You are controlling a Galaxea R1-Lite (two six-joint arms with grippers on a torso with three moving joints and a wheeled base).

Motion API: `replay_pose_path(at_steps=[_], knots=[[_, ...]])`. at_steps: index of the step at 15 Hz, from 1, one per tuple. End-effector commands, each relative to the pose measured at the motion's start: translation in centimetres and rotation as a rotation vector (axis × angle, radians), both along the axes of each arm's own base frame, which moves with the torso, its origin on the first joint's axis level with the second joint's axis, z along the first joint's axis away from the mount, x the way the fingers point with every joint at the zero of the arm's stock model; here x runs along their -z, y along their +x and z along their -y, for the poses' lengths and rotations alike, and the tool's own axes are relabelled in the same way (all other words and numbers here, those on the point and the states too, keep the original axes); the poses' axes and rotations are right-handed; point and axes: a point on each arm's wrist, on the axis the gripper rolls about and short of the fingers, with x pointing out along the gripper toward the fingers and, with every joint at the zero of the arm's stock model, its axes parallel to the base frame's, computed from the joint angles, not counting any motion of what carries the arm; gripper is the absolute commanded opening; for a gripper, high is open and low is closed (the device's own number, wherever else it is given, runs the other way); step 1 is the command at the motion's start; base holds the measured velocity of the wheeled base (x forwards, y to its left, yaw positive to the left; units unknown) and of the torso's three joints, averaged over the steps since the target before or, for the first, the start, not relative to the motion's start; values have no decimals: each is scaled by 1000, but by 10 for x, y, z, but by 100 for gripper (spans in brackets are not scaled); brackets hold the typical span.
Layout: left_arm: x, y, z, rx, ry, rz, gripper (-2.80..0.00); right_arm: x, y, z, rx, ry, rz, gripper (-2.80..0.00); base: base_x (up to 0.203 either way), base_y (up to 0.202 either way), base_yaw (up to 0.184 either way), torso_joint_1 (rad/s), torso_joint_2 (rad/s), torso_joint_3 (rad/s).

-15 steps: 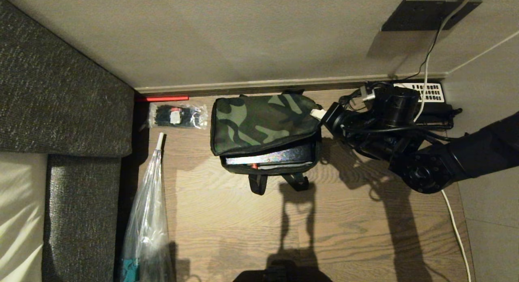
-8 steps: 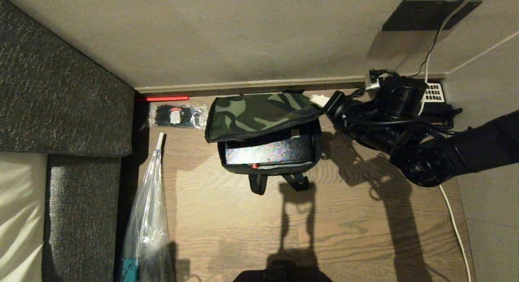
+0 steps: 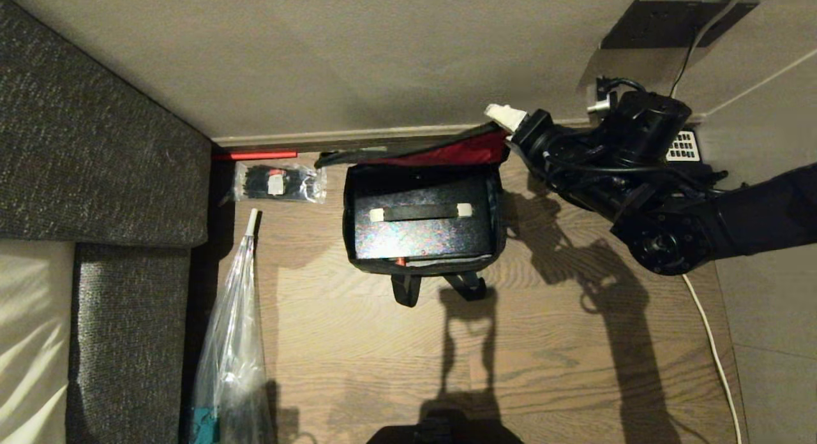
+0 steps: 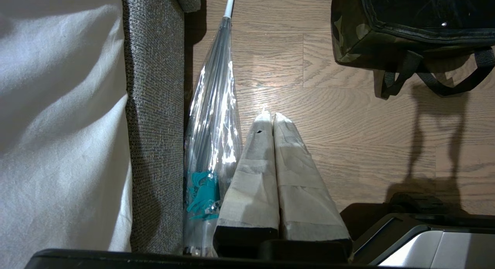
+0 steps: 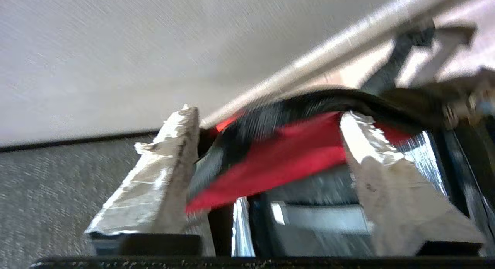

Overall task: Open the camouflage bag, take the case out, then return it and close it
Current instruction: Open the top of the storage box

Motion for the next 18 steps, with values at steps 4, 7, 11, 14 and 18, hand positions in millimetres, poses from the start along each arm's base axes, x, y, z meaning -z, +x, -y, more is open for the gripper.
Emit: replay_pose_path(at_steps=[4,7,11,14,18], knots=[[0,0,0,0,-1,2,-280,-19,0,2,4,40,110,0,0,0,0,0,0,0],[0,0,0,0,-1,2,-280,-24,-2,3,22,24,185,0,0,0,0,0,0,0],[0,0,0,0,-1,2,-280,2,-6,5,21,-29,96,0,0,0,0,0,0,0],[0,0,0,0,-1,2,-280,46,-15,8,24,-187,-67,0,0,0,0,0,0,0],[0,0,0,0,-1,2,-280,79,-22,10,20,-292,-161,0,0,0,0,0,0,0]])
